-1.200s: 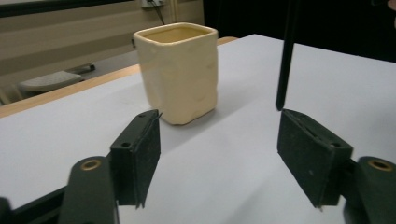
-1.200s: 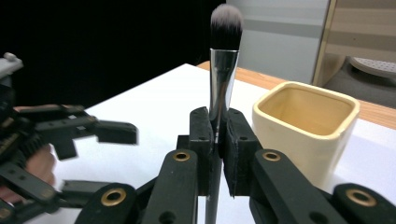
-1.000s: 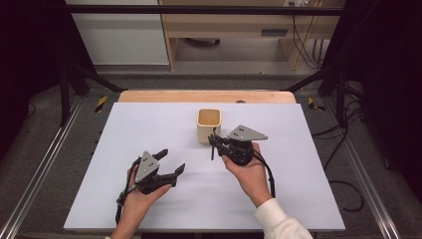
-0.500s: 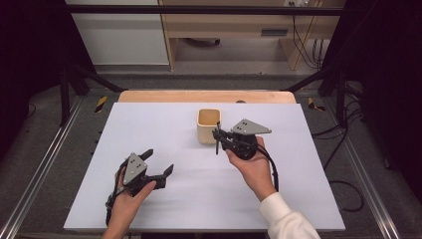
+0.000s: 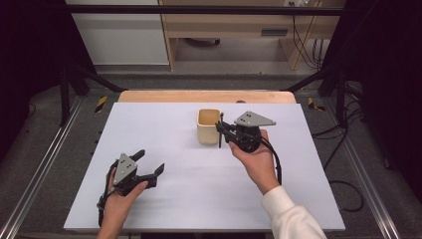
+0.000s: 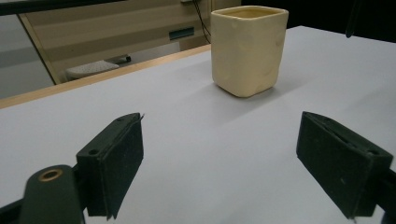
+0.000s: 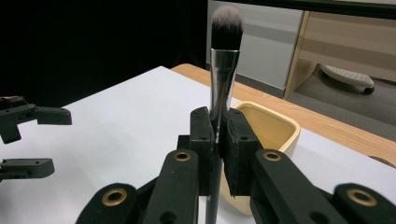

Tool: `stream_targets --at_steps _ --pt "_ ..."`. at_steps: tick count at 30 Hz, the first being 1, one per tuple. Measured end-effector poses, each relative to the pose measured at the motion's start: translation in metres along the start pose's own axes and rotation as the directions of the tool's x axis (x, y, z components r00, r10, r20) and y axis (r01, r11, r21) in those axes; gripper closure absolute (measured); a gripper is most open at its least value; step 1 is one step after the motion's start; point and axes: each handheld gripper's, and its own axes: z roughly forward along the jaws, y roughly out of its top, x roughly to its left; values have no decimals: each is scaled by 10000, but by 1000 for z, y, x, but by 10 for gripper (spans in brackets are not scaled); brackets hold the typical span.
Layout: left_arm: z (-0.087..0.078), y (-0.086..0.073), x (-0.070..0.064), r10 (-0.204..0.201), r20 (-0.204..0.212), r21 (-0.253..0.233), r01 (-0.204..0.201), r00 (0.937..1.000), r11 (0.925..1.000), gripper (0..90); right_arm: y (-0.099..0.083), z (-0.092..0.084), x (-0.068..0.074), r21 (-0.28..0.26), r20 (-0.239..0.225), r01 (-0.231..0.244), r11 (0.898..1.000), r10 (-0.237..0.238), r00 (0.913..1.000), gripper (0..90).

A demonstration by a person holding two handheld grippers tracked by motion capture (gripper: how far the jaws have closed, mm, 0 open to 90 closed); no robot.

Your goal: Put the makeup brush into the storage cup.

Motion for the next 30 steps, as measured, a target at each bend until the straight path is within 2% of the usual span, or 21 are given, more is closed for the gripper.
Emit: stream_targets --at_steps 6,10,17,21,30 --pt "-3 0 3 -204 -6 -68 204 9998 9998 144 8 0 -3 -8 83 40 10000 -40 10000 833" --pt "-4 1 4 -114 -112 14 115 9999 9999 149 14 1 -5 -13 170 107 9999 -107 9998 832" --pt "-3 1 3 -123 11 163 123 9999 9998 150 22 5 -12 -110 344 -22 9999 25 9994 832" --pt "-2 2 0 109 53 250 -111 9999 9996 149 27 8 -14 -64 451 76 10000 -73 9990 832" --pt "0 2 -1 165 143 208 -168 9998 9996 149 35 13 -19 -275 660 -89 9996 107 9978 832"
